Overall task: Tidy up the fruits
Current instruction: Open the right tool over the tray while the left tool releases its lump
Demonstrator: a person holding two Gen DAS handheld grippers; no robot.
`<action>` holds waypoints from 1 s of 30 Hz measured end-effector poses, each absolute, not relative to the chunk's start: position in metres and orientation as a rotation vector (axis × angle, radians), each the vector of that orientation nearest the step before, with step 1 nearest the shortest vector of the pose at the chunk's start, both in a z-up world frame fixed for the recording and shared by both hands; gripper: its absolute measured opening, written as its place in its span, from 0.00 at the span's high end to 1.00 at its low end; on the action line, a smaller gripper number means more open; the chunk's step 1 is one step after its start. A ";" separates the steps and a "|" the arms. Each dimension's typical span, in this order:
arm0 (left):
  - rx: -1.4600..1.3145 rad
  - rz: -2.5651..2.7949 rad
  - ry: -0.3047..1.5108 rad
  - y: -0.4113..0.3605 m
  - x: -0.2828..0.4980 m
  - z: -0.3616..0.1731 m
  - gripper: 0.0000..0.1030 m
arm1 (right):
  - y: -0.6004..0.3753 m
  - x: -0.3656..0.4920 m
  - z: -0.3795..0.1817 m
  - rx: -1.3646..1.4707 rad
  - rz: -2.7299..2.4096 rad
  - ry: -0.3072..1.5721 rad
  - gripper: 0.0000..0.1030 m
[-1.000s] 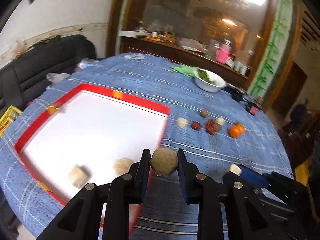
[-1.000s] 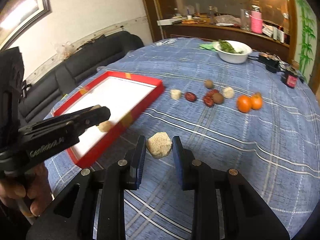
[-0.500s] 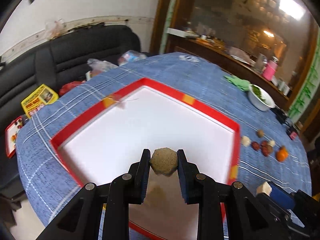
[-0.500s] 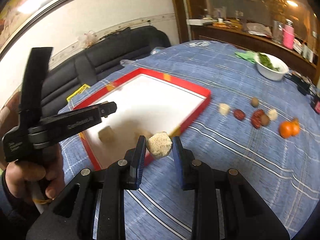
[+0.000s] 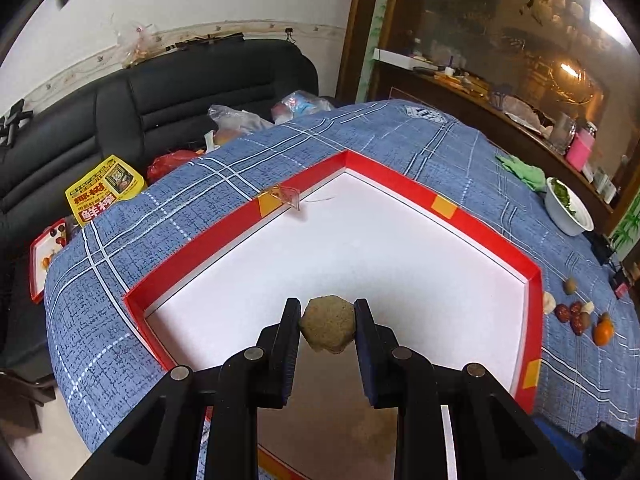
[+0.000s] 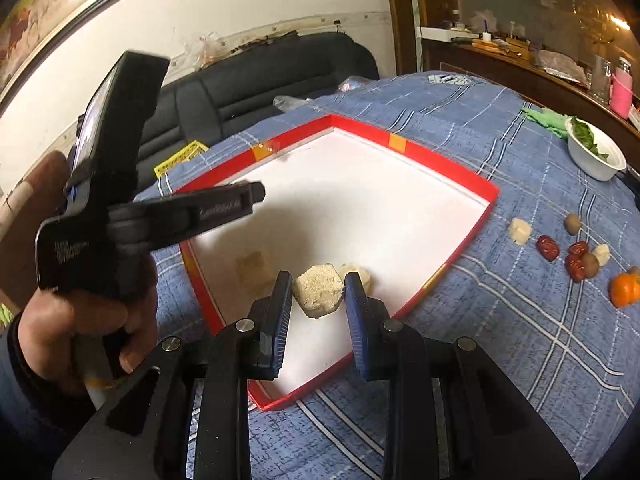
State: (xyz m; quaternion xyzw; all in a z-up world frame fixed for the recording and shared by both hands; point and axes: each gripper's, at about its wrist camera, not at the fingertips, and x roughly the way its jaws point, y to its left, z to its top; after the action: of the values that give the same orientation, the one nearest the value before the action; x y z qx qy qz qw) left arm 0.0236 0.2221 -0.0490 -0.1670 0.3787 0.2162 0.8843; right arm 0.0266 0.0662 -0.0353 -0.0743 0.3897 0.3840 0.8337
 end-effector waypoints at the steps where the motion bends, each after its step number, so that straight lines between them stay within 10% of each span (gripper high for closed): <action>1: -0.346 0.451 0.792 0.222 0.024 -0.050 0.76 | 0.068 0.027 -0.038 -0.162 0.815 0.832 0.74; 10: -0.359 0.493 0.841 0.230 0.031 -0.059 0.70 | 0.073 0.031 -0.050 -0.177 0.804 0.872 0.73; 13: -0.419 0.520 0.882 0.239 0.030 -0.062 0.43 | 0.075 0.033 -0.053 -0.199 0.777 0.880 0.41; 30: -0.417 0.483 0.508 0.169 -0.008 0.012 0.31 | -0.073 0.046 0.002 0.114 0.462 0.630 0.33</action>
State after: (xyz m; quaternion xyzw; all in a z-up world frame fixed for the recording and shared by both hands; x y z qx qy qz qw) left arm -0.0083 0.1692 0.0121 -0.2027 0.2472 0.2347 0.9180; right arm 0.0462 -0.0727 0.0015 0.0555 0.3070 0.2251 0.9230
